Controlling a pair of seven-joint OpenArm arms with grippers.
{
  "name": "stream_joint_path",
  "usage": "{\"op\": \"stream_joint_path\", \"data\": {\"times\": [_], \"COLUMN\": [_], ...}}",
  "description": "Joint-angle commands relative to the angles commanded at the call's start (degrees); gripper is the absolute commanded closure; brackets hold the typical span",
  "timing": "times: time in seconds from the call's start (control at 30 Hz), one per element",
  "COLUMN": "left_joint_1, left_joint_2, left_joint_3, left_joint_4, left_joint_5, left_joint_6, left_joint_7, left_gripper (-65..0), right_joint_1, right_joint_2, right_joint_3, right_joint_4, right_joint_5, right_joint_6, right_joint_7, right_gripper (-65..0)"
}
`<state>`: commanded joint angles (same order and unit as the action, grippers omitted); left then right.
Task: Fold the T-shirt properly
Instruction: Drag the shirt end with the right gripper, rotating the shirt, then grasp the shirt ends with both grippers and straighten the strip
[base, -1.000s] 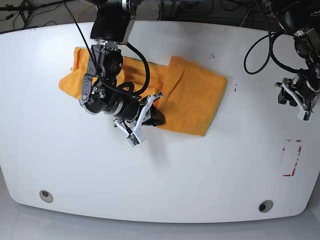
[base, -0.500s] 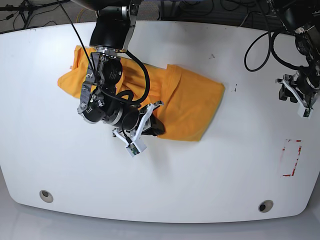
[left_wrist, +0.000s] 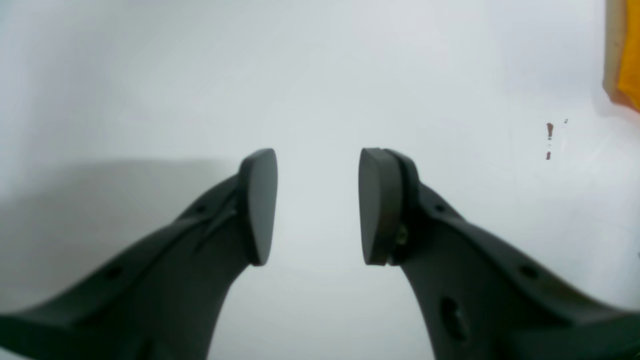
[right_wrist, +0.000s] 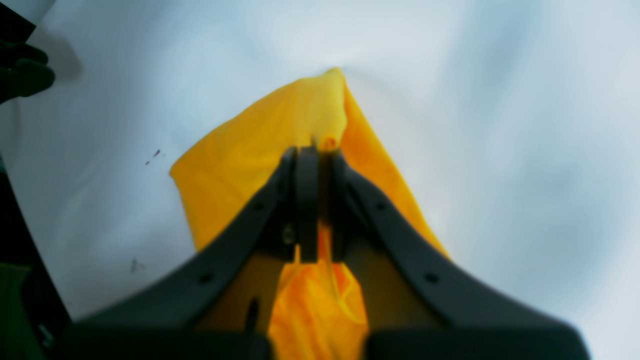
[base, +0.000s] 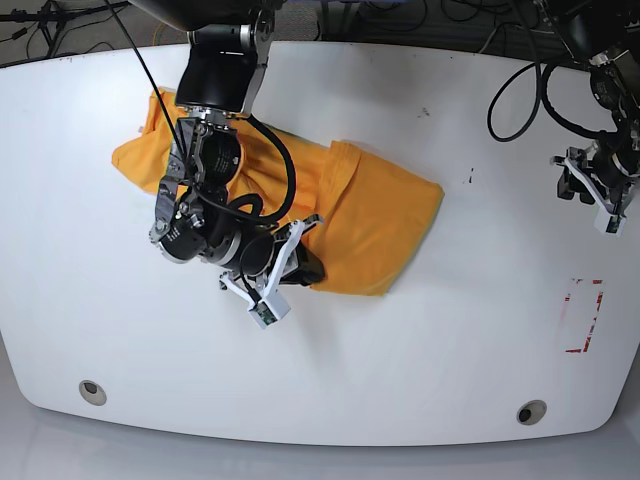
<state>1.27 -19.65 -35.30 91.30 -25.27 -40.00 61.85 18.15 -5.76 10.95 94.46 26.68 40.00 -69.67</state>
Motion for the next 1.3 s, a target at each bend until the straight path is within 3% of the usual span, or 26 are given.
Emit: {"op": "stream_joint_path", "data": {"times": [0.23,0.43,0.57,0.83,0.93,1.17,1.3], "left_joint_1": [0.0,0.0,-0.18,-2.37,-3.34,-7.3,-10.46], "left_joint_2": [0.0,0.0,0.0,0.35,0.53,5.01,7.65], "left_joint_3": [0.26,3.96,6.24,11.69,14.86,21.54,26.11], "left_joint_4": [0.0,0.0,0.09,1.67,3.08,8.44,9.05], "left_joint_5": [0.0,0.0,-0.09,-0.09,-0.44,0.0,0.0], "left_joint_6": [0.0,0.0,0.0,0.0,0.0,0.0,0.0], "left_joint_7": [0.0,0.0,0.0,0.0,0.0,0.0,0.0], "left_gripper": [-25.3,-25.3,-25.3,-25.3,-25.3,-25.3,-25.4], "right_joint_1": [2.37,3.08,3.08,2.29,0.18,-6.86,-12.13], "right_joint_2": [3.78,7.91,9.85,14.68,16.0,17.67,17.32], "right_joint_3": [0.0,0.0,0.0,0.53,0.62,1.14,6.24], "right_joint_4": [-5.1,-6.51,-6.33,-4.13,-0.7,10.81,14.68], "right_joint_5": [-0.35,-0.09,-0.18,0.09,0.09,-0.53,-0.53], "right_joint_6": [0.0,0.0,0.0,0.0,0.0,0.0,0.0], "right_joint_7": [1.58,2.37,2.37,2.37,2.37,2.37,2.46], "right_gripper": [-2.1,-3.8,-17.4,-56.6,-63.7,-59.1,-51.8]}}
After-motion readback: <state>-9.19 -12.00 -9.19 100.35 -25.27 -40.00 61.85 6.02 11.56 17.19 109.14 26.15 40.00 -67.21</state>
